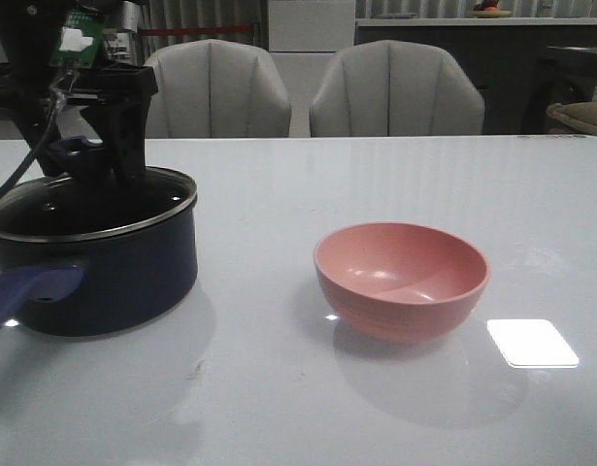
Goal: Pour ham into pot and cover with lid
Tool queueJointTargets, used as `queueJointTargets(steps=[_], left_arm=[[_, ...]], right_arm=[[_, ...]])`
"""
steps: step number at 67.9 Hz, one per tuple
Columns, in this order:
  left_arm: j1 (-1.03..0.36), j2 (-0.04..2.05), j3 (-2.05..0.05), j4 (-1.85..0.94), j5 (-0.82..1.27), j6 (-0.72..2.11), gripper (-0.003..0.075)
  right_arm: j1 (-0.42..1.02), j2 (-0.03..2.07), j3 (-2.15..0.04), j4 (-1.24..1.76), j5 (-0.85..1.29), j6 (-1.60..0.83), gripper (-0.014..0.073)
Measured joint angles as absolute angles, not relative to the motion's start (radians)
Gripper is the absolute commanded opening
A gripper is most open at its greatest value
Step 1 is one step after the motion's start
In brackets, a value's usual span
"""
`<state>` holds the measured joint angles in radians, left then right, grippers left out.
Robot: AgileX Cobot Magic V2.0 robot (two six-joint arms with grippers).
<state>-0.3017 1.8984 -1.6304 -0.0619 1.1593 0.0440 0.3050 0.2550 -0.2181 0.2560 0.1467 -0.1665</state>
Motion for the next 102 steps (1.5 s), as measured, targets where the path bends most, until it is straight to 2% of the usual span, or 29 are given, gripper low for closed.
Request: queueJointTargets(steps=[24,42,58,102], left_arm=[[-0.302,1.903,-1.711,-0.062,1.168,0.044,0.0625],[-0.302,1.742,-1.685,-0.064,1.15,0.052,0.0625],[-0.302,1.455,-1.489,-0.082,1.064,0.068,0.0625],[-0.302,0.586,-0.729,-0.101,0.606,0.069,0.0625]], right_arm=[[0.305,0.255,-0.218,0.256,0.147,-0.167,0.0144],[0.305,0.255,-0.218,0.256,0.147,-0.167,0.0144],[0.305,0.255,-0.218,0.256,0.147,-0.167,0.0144],[0.305,0.255,-0.218,0.256,0.147,-0.167,0.0144]])
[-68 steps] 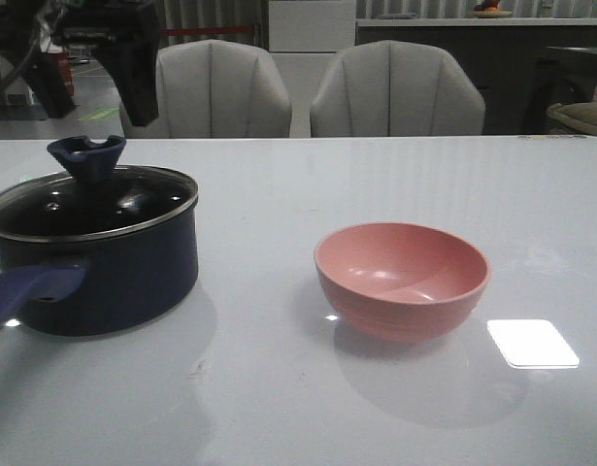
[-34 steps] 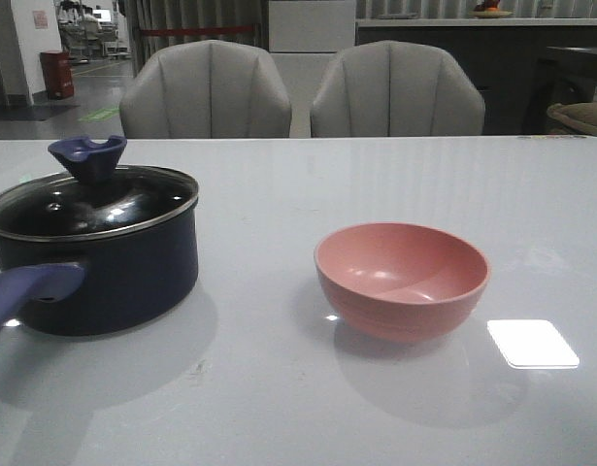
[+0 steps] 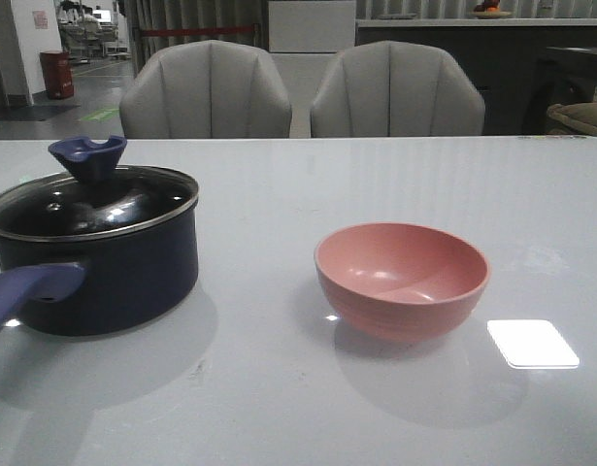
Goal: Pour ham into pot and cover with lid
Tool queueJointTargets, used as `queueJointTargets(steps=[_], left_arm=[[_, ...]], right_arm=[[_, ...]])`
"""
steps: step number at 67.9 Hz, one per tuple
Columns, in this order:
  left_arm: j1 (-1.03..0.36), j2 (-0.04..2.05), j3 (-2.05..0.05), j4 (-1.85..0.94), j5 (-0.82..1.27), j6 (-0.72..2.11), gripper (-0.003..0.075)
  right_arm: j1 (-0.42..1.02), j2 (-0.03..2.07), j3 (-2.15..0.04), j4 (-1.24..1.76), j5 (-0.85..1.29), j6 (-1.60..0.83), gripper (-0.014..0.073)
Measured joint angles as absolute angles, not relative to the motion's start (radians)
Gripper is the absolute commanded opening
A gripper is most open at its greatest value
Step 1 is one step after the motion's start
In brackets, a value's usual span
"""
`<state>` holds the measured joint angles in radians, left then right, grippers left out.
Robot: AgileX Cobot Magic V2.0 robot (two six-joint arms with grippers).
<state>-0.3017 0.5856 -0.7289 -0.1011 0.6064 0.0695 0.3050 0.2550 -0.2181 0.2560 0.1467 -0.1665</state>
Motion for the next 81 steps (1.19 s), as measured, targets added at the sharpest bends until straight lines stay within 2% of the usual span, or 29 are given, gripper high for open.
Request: queueJointTargets(steps=[7,12,22,29,33,81], left_arm=[[-0.302,0.468,-0.645,-0.103,0.587,0.069,0.0604],[-0.302,0.373,-0.567,-0.103,0.582,0.069,0.0529],[-0.302,0.232,-0.474,-0.107,0.582,0.069,0.0293],[-0.302,0.151,-0.427,-0.114,0.582,0.069,0.0098],[-0.302,0.12,-0.415,-0.119,0.582,0.069,0.0125],[-0.302,0.081,-0.404,-0.123,0.581,0.069,0.0113]], right_arm=[[0.305,0.255,-0.218,0.256,0.147,-0.167,0.0144],[0.305,0.255,-0.218,0.256,0.147,-0.167,0.0144],[0.305,0.255,-0.218,0.256,0.147,-0.167,0.0144],[0.305,0.255,-0.218,0.256,0.147,-0.167,0.0144],[0.305,0.255,-0.218,0.256,0.147,-0.167,0.0144],[0.305,0.255,-0.218,0.256,0.147,-0.167,0.0144]])
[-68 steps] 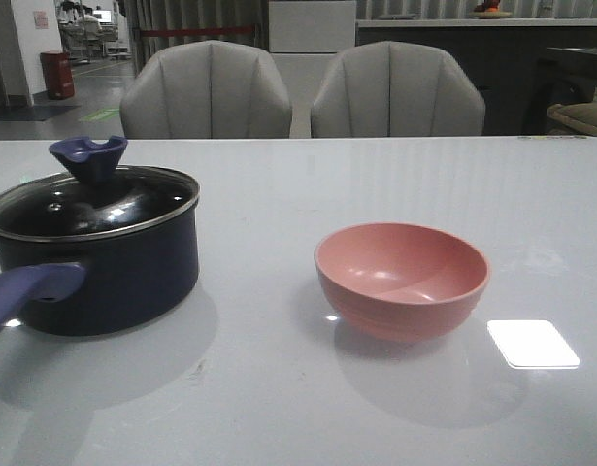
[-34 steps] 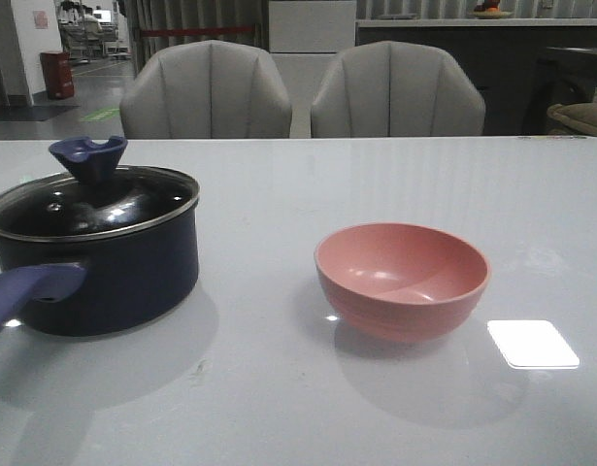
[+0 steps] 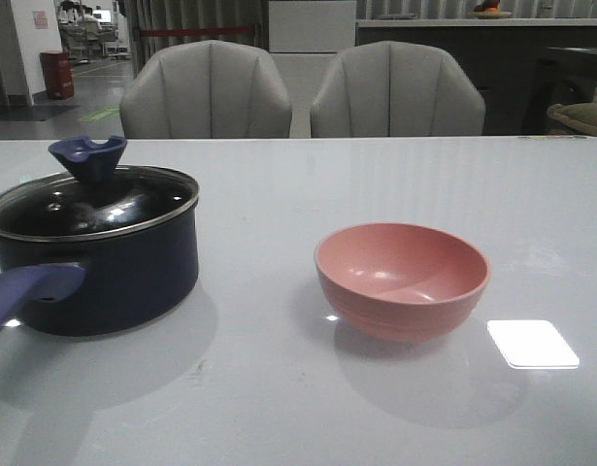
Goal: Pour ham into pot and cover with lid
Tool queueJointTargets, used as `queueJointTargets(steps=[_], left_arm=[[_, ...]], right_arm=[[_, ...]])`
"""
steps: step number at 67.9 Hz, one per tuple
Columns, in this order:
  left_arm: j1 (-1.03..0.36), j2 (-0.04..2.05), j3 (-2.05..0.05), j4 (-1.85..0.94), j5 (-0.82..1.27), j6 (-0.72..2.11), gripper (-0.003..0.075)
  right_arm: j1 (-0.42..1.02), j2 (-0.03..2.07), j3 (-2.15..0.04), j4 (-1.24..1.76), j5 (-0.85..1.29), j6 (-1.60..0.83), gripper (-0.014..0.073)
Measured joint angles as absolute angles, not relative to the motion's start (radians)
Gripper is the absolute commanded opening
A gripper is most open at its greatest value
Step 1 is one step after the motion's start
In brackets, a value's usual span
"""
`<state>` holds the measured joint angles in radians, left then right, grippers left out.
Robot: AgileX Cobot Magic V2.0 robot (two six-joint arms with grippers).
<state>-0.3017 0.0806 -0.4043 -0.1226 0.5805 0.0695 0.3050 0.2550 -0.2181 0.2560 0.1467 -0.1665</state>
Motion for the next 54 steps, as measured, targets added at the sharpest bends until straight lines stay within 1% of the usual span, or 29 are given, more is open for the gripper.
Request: queueJointTargets(steps=[11,23,30,40,54], left_arm=[[-0.295,0.078,-0.347,-0.089,0.527,0.069,0.0113],[-0.194,0.024,-0.198,-0.05,0.369,0.069,0.0113],[-0.125,-0.004,-0.089,-0.032,0.263,0.023,0.0113],[-0.079,-0.004,0.003,-0.019,0.163,-0.022,0.0113],[-0.076,-0.004,0.005,-0.007,0.046,-0.031,0.0113]], right_arm=[[0.305,0.255,-0.218,0.256,0.147,-0.167,0.0144],[0.305,0.255,-0.218,0.256,0.147,-0.167,0.0144],[0.305,0.255,-0.218,0.256,0.147,-0.167,0.0144],[0.305,0.255,-0.218,0.256,0.147,-0.167,0.0144],[0.305,0.255,-0.218,0.256,0.147,-0.167,0.0144]])
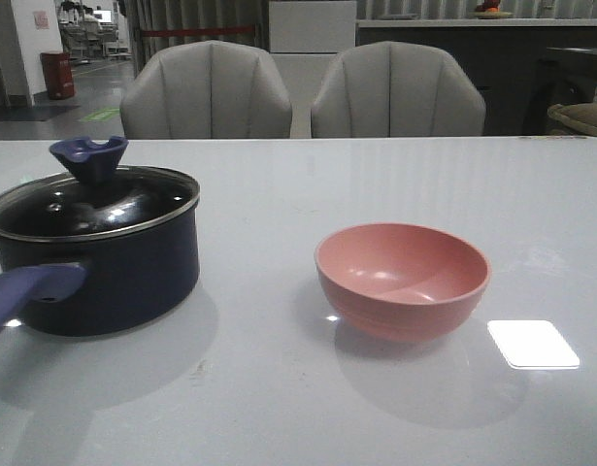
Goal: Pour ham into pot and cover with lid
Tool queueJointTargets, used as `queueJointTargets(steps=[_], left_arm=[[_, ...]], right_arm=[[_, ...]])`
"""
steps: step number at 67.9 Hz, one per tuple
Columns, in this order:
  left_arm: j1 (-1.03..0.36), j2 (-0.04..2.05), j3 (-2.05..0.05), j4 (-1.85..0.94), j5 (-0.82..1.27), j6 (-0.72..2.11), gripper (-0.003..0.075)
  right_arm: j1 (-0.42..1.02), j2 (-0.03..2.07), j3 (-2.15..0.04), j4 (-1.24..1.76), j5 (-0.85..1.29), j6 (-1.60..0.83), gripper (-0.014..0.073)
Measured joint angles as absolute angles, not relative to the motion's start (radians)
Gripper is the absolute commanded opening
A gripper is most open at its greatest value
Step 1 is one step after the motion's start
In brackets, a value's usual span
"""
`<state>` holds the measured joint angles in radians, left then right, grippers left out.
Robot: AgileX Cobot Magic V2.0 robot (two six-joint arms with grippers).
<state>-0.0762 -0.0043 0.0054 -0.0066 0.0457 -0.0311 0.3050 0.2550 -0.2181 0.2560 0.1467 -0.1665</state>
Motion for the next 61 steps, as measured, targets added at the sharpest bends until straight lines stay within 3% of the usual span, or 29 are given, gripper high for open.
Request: queueJointTargets(steps=[61], left_arm=[[-0.075,-0.004,0.005,0.0,0.028,-0.036,0.0113]], right_arm=[[0.305,0.255,-0.218,0.256,0.147,-0.167,0.0144]])
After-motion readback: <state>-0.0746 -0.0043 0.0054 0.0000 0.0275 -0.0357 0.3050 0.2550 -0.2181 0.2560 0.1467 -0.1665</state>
